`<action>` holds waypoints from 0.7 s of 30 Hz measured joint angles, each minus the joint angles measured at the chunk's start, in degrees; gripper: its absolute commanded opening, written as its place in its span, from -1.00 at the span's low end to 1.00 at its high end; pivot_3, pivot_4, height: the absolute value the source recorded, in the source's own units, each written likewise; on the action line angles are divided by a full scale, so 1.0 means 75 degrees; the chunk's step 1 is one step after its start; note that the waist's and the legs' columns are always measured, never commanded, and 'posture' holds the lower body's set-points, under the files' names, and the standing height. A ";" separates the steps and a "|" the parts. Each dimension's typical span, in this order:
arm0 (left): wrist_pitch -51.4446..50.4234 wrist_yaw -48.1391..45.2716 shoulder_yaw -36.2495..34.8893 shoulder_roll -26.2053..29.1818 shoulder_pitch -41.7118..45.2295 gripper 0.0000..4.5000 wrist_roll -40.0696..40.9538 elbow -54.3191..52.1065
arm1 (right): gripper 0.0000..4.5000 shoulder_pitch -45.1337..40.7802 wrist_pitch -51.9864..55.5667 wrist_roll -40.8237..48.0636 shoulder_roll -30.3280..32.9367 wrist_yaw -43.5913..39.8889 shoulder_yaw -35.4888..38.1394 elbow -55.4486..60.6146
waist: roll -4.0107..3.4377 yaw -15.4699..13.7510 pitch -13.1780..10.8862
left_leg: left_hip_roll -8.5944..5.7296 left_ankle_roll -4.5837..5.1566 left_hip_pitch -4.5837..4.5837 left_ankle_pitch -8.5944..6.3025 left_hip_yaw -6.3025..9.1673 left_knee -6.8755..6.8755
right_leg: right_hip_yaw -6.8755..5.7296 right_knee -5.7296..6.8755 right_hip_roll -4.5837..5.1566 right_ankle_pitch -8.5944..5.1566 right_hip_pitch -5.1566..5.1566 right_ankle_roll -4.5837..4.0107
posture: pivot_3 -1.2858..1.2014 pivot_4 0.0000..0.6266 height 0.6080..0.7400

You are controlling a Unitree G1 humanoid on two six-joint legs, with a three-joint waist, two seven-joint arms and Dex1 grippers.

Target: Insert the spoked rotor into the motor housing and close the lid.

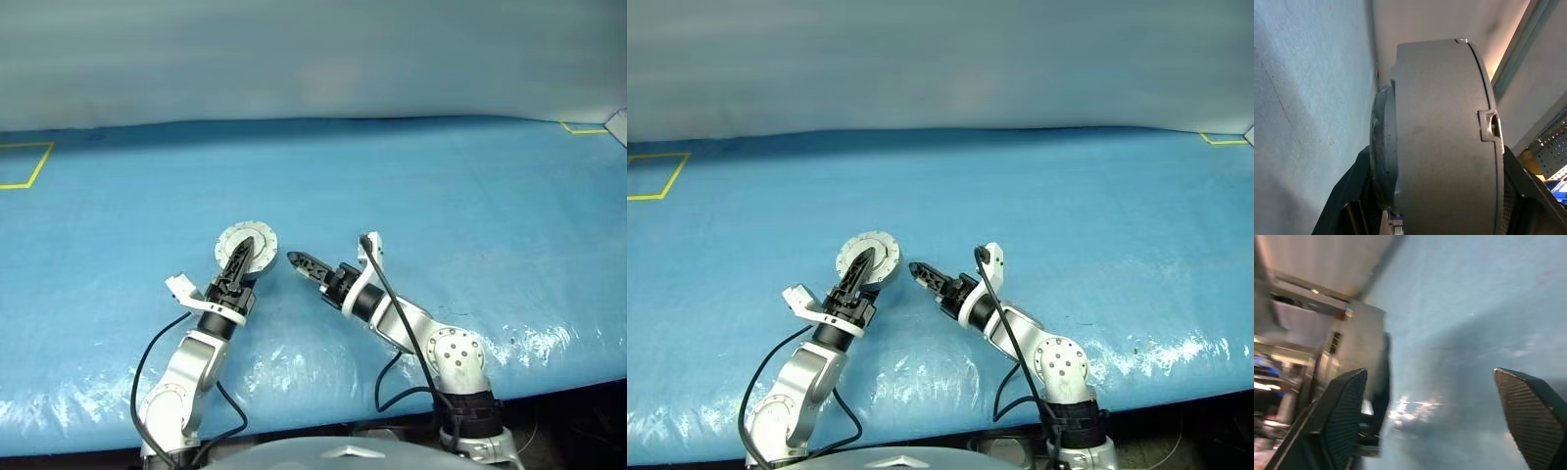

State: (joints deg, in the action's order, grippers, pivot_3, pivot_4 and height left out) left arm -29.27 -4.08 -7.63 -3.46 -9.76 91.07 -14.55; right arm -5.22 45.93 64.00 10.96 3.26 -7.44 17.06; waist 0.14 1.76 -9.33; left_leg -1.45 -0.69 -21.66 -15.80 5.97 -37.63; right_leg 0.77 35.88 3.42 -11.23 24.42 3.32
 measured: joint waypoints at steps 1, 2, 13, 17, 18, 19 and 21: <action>0.0023 0.0053 -0.0066 -0.0008 0.0113 0.08 -0.0033 0.0050 | 1.00 0.0021 -0.0160 -0.0518 0.0234 -0.0201 -0.0177 0.0074 | 0.0000 -0.0002 0.0000 | 0.0001 0.0000 0.0000 0.0000 0.0001 -0.0003 | 0.0000 0.0002 -0.0001 0.0000 0.0000 0.0001 | 0.03 -0.52 1.00; 0.0085 0.0151 -0.0126 -0.0014 0.0337 0.08 -0.0170 0.0167 | 1.00 0.0139 -0.0424 -0.1088 0.0440 -0.0502 -0.0347 0.0233 | -0.0001 -0.0017 0.0000 | 0.0001 -0.0001 0.0000 0.0001 0.0001 -0.0004 | 0.0000 0.0006 -0.0001 0.0002 0.0000 0.0002 | 0.03 -0.52 1.00; 0.0841 0.0755 -0.1486 0.0469 0.3301 0.08 -0.1503 0.2711 | 1.00 0.0969 -0.2238 -0.4074 0.0948 -0.1637 -0.0739 0.0845 | 0.0025 -0.0116 -0.0002 | -0.0008 0.0000 -0.0001 0.0002 0.0004 -0.0038 | 0.0000 -0.0004 -0.0002 0.0029 -0.0022 0.0029 | 0.03 -0.52 1.00; 0.0828 0.0633 -0.1783 0.0591 0.4416 0.08 -0.2004 0.4101 | 1.00 0.1370 -0.2670 -0.5124 0.1075 -0.1882 -0.1161 0.0836 | 0.0040 -0.0148 -0.0010 | -0.0008 -0.0001 -0.0001 0.0003 0.0006 -0.0037 | -0.0001 -0.0004 -0.0002 0.0055 -0.0022 0.0021 | 0.03 -0.52 1.00; 0.0825 0.0571 -0.1816 0.0658 0.4667 0.08 -0.2167 0.4450 | 1.00 0.1449 -0.2751 -0.5241 0.0955 -0.1873 -0.1168 0.0836 | 0.0047 -0.0143 -0.0014 | -0.0008 -0.0001 -0.0001 0.0003 0.0006 -0.0036 | 0.0000 -0.0004 -0.0003 0.0058 -0.0020 0.0020 | 0.03 -0.52 1.00; 0.0837 0.0457 -0.1885 0.0722 0.5003 0.08 -0.2378 0.4953 | 1.00 0.1547 -0.2850 -0.5363 0.0820 -0.1835 -0.1160 0.0836 | 0.0053 -0.0142 -0.0018 | -0.0008 -0.0001 -0.0001 0.0003 0.0005 -0.0036 | 0.0000 -0.0004 -0.0003 0.0058 -0.0021 0.0020 | 0.03 -0.52 1.00; 0.0883 0.0306 -0.1954 0.0839 0.5501 0.08 -0.2717 0.5660 | 1.00 0.1695 -0.2944 -0.5551 0.0706 -0.1796 -0.1122 0.0840 | 0.0074 -0.0119 -0.0029 | -0.0008 0.0000 -0.0001 0.0002 0.0003 -0.0036 | 0.0001 -0.0004 -0.0003 0.0059 -0.0020 0.0021 | 0.03 -0.52 1.00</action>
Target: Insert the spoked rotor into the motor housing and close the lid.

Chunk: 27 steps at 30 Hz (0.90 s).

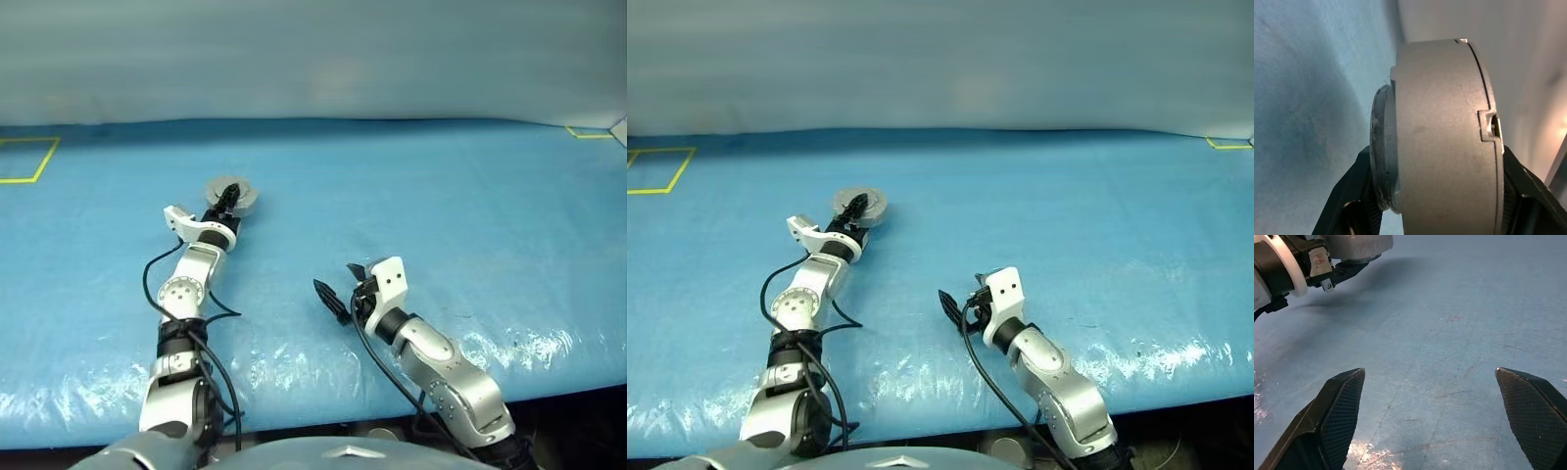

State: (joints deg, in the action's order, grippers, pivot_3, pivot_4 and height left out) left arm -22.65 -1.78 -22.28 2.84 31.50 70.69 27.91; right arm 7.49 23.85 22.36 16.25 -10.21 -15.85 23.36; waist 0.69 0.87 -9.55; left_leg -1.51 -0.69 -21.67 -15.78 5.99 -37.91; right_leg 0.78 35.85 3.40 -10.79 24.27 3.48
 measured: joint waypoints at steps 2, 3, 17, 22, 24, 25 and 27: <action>0.0093 -0.0178 -0.0087 0.0110 0.0445 0.08 -0.0362 0.0697 | 1.00 0.0090 -0.0026 -0.0234 -0.0019 0.0014 0.0005 0.0000 | 0.0010 0.0023 -0.0006 | 0.0000 0.0000 0.0000 0.0000 -0.0002 0.0000 | 0.0001 -0.0002 0.0000 0.0001 0.0002 0.0002 | 0.03 -0.52 1.00; 0.0134 -0.0279 -0.0122 0.0194 0.0671 0.08 -0.0570 0.1077 | 1.00 0.0118 -0.0049 -0.0331 -0.0032 0.0018 0.0019 -0.0004 | 0.0014 0.0034 -0.0009 | 0.0000 -0.0001 0.0000 0.0000 -0.0001 0.0001 | 0.0000 -0.0001 0.0000 0.0001 0.0003 0.0001 | 0.03 -0.52 1.00; 0.0198 -0.1097 -0.0565 0.0804 0.1366 0.84 -0.2353 0.2390 | 1.00 0.0317 -0.0631 -0.1473 -0.0299 -0.0205 -0.0044 -0.0020 | 0.0024 0.0152 -0.0014 | 0.0006 -0.0016 0.0009 0.0009 -0.0002 0.0008 | 0.0003 0.0008 0.0001 0.0007 0.0007 0.0001 | 0.03 -0.52 1.00; -0.0911 -0.0733 -0.0691 0.0848 -0.0246 1.00 -0.2077 -0.0017 | 1.00 0.0347 -0.0617 -0.1546 -0.0436 -0.0340 -0.0074 -0.0056 | 0.0005 0.0267 0.0003 | 0.0014 -0.0010 0.0040 0.0004 -0.0007 0.0015 | 0.0030 0.0020 0.0004 0.0010 0.0002 0.0003 | 0.03 -0.52 1.00; -0.1435 -0.0485 -0.0815 0.0850 -0.0953 1.00 -0.1844 -0.0977 | 1.00 0.0312 -0.0610 -0.1574 -0.0437 -0.0377 -0.0067 -0.0104 | 0.0002 0.0258 0.0007 | 0.0013 -0.0008 0.0065 0.0003 -0.0009 0.0016 | 0.0034 0.0024 0.0003 0.0004 -0.0020 0.0013 | 0.03 -0.52 1.00; -0.1661 -0.0372 -0.0864 0.0848 -0.1273 1.00 -0.1710 -0.1387 | 1.00 0.0294 -0.0608 -0.1578 -0.0442 -0.0414 -0.0057 -0.0135 | 0.0001 0.0254 0.0006 | 0.0013 -0.0007 0.0095 0.0001 -0.0010 0.0020 | 0.0033 0.0021 0.0003 -0.0005 -0.0051 0.0025 | 0.03 -0.52 1.00; -0.2229 -0.0066 -0.0984 0.0847 -0.2131 1.00 -0.1289 -0.2438 | 1.00 0.0227 -0.0593 -0.1576 -0.0455 -0.0517 -0.0057 -0.0220 | -0.0001 0.0257 0.0009 | 0.0014 -0.0001 0.0153 -0.0005 -0.0012 0.0033 | 0.0034 0.0017 0.0008 -0.0033 -0.0103 0.0005 | 0.03 -0.52 1.00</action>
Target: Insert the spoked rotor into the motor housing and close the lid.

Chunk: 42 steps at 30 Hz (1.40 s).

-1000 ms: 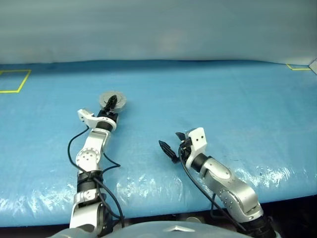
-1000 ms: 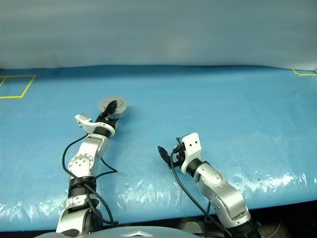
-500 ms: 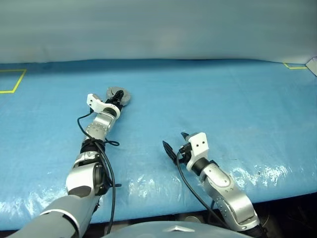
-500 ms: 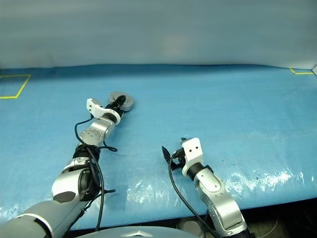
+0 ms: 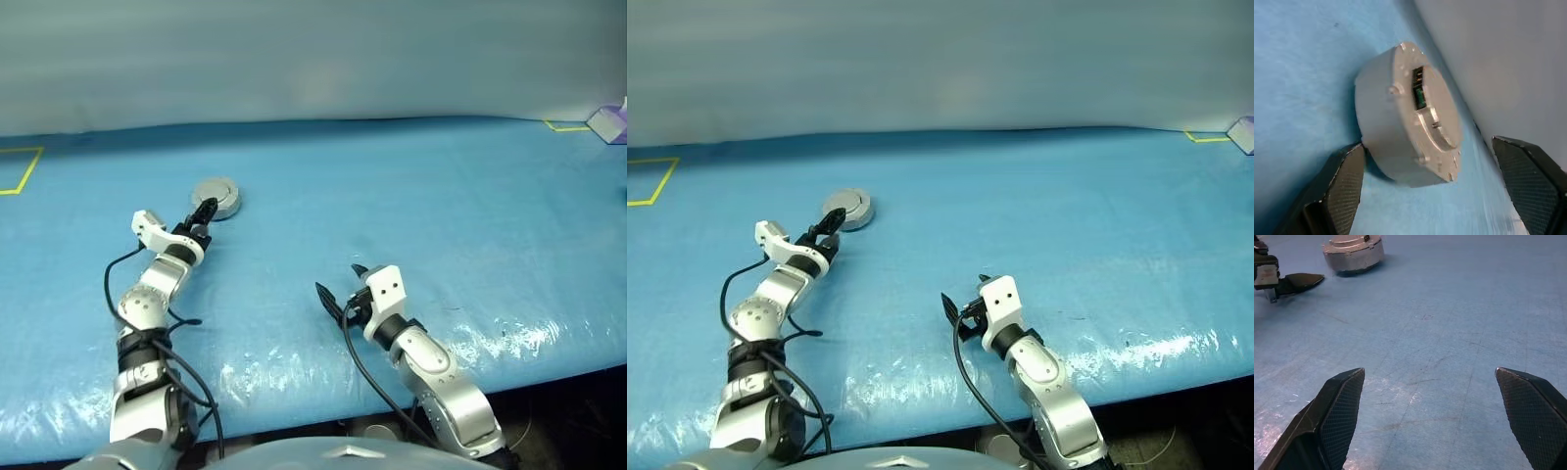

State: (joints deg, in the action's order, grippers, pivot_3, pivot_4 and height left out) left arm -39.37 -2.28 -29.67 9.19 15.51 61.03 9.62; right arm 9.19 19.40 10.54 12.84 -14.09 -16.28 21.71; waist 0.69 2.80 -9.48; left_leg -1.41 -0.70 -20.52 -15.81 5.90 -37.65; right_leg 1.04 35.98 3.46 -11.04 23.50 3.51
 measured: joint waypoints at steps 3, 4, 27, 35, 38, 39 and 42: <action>-0.0548 0.0138 -0.0058 0.0037 -0.1049 1.00 0.0411 -0.1189 | 1.00 -0.0121 0.0014 0.0003 -0.0009 -0.0137 0.0008 -0.0144 | -0.0008 -0.0038 0.0008 | -0.0002 -0.0001 0.0004 0.0002 -0.0003 -0.0005 | 0.0000 0.0003 0.0000 -0.0001 -0.0007 -0.0002 | 0.03 -0.52 1.00; -0.0617 0.0026 0.0089 0.0141 -0.1437 1.00 0.0348 -0.1554 | 1.00 -0.0150 0.0015 0.0003 -0.0011 -0.0144 0.0020 -0.0163 | -0.0010 -0.0054 0.0010 | -0.0002 -0.0001 0.0004 0.0003 -0.0006 -0.0007 | 0.0000 0.0004 0.0000 -0.0002 -0.0007 -0.0003 | 0.03 -0.52 1.00; 0.5705 -0.2525 0.3331 0.0376 -0.4966 1.00 -0.5951 -0.3505 | 1.00 0.0039 -0.1875 -0.0553 -0.0377 -0.0111 0.0850 -0.0981 | -0.0011 -0.0222 0.0002 | 0.0007 0.0003 -0.0045 -0.0001 -0.0020 0.0010 | -0.0014 -0.0009 0.0001 -0.0014 0.0038 -0.0022 | 0.03 -0.52 1.00; 0.5659 -0.2520 0.3333 0.0497 -0.4856 1.00 -0.6167 -0.3412 | 1.00 0.0038 -0.1885 -0.0634 -0.0408 -0.0199 0.0835 -0.0997 | -0.0011 -0.0209 0.0001 | 0.0006 0.0003 -0.0045 -0.0001 -0.0019 0.0011 | -0.0015 -0.0010 0.0002 -0.0015 0.0038 -0.0022 | 0.03 -0.52 1.00; 0.5555 -0.2416 0.3333 0.0494 -0.4858 1.00 -0.6202 -0.3412 | 1.00 0.0040 -0.1885 -0.0681 -0.0415 -0.0294 0.0725 -0.0998 | -0.0011 -0.0203 0.0000 | 0.0006 0.0003 -0.0045 -0.0001 -0.0018 0.0011 | -0.0016 -0.0010 0.0002 -0.0015 0.0037 -0.0022 | 0.03 -0.52 1.00; 0.5505 -0.2382 0.3333 0.0494 -0.4858 1.00 -0.6208 -0.3412 | 1.00 0.0040 -0.1885 -0.0702 -0.0438 -0.0304 0.0699 -0.0998 | -0.0011 -0.0204 0.0000 | 0.0006 0.0003 -0.0045 -0.0001 -0.0017 0.0011 | -0.0017 -0.0009 0.0002 -0.0015 0.0037 -0.0022 | 0.03 -0.52 1.00; 0.5465 -0.2351 0.3331 0.0477 -0.4840 1.00 -0.6201 -0.3412 | 1.00 0.0042 -0.1884 -0.0720 -0.0480 -0.0341 0.0666 -0.0998 | -0.0010 -0.0204 0.0000 | 0.0006 0.0003 -0.0045 -0.0001 -0.0016 0.0010 | -0.0017 -0.0009 0.0002 -0.0015 0.0036 -0.0022 | 0.03 -0.52 1.00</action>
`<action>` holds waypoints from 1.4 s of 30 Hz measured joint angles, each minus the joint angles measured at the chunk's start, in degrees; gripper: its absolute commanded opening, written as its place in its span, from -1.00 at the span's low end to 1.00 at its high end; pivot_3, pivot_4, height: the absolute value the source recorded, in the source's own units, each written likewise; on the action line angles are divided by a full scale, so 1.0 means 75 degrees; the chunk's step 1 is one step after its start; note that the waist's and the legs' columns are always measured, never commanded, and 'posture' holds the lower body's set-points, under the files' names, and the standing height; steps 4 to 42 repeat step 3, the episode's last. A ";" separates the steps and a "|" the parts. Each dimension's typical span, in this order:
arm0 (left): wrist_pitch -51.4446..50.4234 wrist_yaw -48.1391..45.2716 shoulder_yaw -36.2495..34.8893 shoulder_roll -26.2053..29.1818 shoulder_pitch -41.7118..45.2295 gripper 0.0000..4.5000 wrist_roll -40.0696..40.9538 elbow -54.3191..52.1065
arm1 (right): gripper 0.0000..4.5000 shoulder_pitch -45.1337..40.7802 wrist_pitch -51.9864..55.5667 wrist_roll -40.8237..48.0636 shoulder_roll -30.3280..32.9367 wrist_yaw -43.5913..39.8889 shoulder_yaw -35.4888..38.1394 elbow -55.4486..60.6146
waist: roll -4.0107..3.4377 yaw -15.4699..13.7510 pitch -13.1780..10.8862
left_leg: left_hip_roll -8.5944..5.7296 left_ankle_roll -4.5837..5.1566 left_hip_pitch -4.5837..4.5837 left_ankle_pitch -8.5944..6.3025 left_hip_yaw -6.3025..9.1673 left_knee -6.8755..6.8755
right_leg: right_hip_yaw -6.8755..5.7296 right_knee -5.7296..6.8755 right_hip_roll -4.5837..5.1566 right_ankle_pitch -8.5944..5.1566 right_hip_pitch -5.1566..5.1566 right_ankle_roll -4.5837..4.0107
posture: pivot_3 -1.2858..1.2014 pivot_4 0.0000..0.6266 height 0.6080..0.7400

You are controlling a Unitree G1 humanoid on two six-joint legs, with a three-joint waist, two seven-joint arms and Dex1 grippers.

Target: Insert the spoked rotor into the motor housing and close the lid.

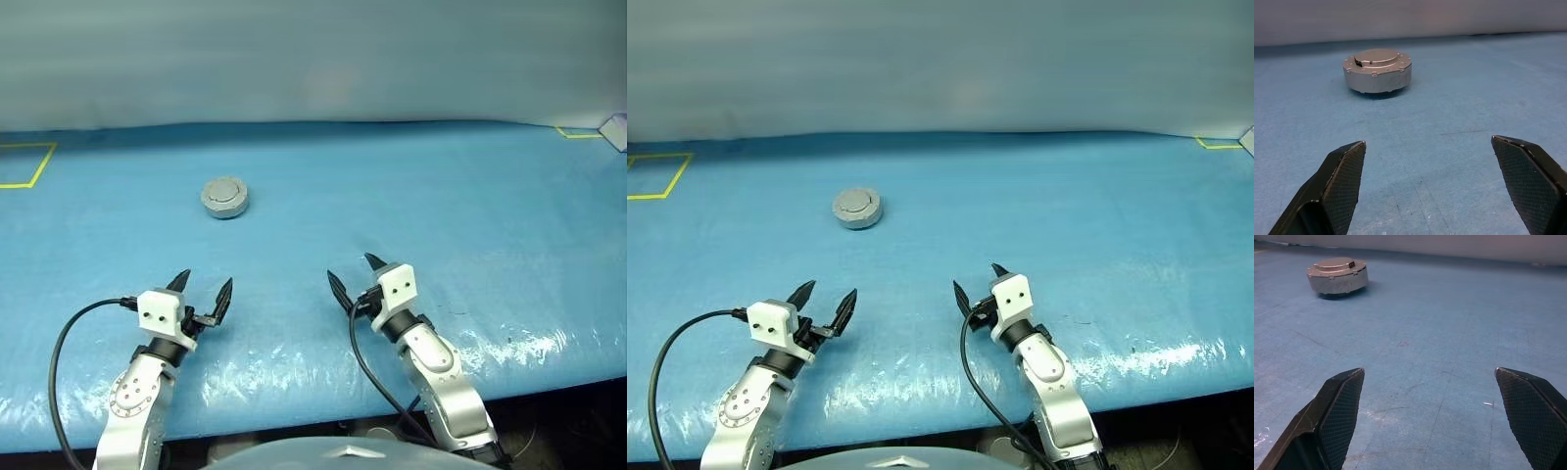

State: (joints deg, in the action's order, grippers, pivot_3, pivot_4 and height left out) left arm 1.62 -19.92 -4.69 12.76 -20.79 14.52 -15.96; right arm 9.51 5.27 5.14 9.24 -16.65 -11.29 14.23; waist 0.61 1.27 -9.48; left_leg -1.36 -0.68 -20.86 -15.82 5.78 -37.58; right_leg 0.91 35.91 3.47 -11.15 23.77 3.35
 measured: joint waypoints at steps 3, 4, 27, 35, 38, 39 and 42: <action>-0.0002 0.0033 -0.0003 -0.0009 0.0091 1.00 0.0003 0.0007 | 1.00 0.0003 0.0001 -0.0003 -0.0024 -0.0087 -0.0032 0.0000 | 0.0000 -0.0002 0.0000 | 0.0000 0.0000 0.0000 0.0000 0.0002 0.0000 | -0.0001 0.0000 0.0000 0.0000 0.0000 0.0000 | 0.03 -0.52 1.00; -0.0002 0.0033 -0.0003 -0.0009 0.0091 1.00 0.0003 0.0007 | 1.00 0.0003 0.0001 -0.0003 -0.0024 -0.0087 -0.0032 0.0000 | 0.0000 -0.0002 0.0000 | 0.0000 0.0000 0.0000 0.0000 0.0002 0.0000 | -0.0001 0.0000 0.0000 0.0000 0.0000 0.0000 | 0.03 -0.52 1.00; -0.0002 0.0033 -0.0003 -0.0009 0.0091 1.00 0.0003 0.0007 | 1.00 0.0003 0.0001 -0.0003 -0.0024 -0.0087 -0.0032 0.0000 | 0.0000 -0.0002 0.0000 | 0.0000 0.0000 0.0000 0.0000 0.0002 0.0000 | -0.0001 0.0000 0.0000 0.0000 0.0000 0.0000 | 0.03 -0.52 1.00; -0.0002 0.0033 -0.0003 -0.0009 0.0091 1.00 0.0003 0.0007 | 1.00 0.0003 0.0001 -0.0003 -0.0024 -0.0087 -0.0032 0.0000 | 0.0000 -0.0002 0.0000 | 0.0000 0.0000 0.0000 0.0000 0.0002 0.0000 | -0.0001 0.0000 0.0000 0.0000 0.0000 0.0000 | 0.03 -0.52 1.00; -0.0002 0.0033 -0.0003 -0.0009 0.0091 1.00 0.0003 0.0007 | 1.00 0.0003 0.0001 -0.0003 -0.0024 -0.0087 -0.0032 0.0000 | 0.0000 -0.0002 0.0000 | 0.0000 0.0000 0.0000 0.0000 0.0002 0.0000 | -0.0001 0.0000 0.0000 0.0000 0.0000 0.0000 | 0.03 -0.52 1.00; -0.0002 0.0033 -0.0003 -0.0009 0.0091 1.00 0.0003 0.0007 | 1.00 0.0003 0.0001 -0.0003 -0.0024 -0.0087 -0.0032 0.0000 | 0.0000 -0.0002 0.0000 | 0.0000 0.0000 0.0000 0.0000 0.0002 0.0000 | -0.0001 0.0000 0.0000 0.0000 0.0000 0.0000 | 0.03 -0.52 1.00; -0.0002 0.0033 -0.0003 -0.0009 0.0091 1.00 0.0003 0.0007 | 1.00 0.0003 0.0001 -0.0003 -0.0024 -0.0087 -0.0032 0.0000 | 0.0000 -0.0002 0.0000 | 0.0000 0.0000 0.0000 0.0000 0.0002 0.0000 | -0.0001 0.0000 0.0000 0.0000 0.0000 0.0000 | 0.03 -0.52 1.00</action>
